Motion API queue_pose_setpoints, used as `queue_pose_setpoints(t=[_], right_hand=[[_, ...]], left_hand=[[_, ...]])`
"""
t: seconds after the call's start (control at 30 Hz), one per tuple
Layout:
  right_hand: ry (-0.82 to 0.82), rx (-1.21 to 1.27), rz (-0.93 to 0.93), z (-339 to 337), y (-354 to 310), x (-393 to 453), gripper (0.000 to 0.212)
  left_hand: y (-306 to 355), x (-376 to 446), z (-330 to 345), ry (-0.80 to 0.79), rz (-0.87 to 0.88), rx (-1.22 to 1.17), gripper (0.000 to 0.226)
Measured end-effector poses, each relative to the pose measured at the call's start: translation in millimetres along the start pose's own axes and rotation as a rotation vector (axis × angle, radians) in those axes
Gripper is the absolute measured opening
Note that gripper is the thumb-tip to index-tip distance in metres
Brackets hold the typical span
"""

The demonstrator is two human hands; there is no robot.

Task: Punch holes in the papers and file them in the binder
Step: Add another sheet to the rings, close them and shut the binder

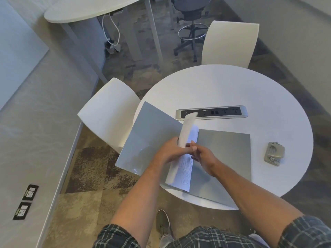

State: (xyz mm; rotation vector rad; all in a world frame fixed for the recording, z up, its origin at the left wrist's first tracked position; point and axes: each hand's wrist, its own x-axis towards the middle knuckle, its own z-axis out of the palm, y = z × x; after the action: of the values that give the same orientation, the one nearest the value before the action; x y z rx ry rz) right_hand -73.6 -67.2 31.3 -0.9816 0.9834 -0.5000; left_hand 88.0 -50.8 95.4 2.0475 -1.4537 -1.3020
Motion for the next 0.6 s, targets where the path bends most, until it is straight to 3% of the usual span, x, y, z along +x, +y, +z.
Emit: queue_pose_setpoints(t=[0.1, 0.23, 0.33, 0.4, 0.6], right_hand=[[-0.125, -0.049, -0.025, 4, 8, 4, 0.056], [-0.193, -0.201, -0.029, 10, 6, 8, 0.049], [-0.075, -0.357, -0.022, 1, 16, 9, 0.060], [-0.007, -0.478, -0.040, -13, 32, 6, 0.075], [-0.125, -0.871, -0.110, -31, 50, 13, 0.090]], left_hand=[[-5, 1, -4, -0.004, 0.024, 0.038, 0.044], [-12, 6, -9, 0.135, -0.014, 0.212, 0.028], [-19, 9, -18, 0.208, -0.072, 0.261, 0.013], [-26, 12, -23, 0.238, -0.086, 0.271, 0.012], [-51, 20, -28, 0.323, -0.130, 0.252, 0.019]])
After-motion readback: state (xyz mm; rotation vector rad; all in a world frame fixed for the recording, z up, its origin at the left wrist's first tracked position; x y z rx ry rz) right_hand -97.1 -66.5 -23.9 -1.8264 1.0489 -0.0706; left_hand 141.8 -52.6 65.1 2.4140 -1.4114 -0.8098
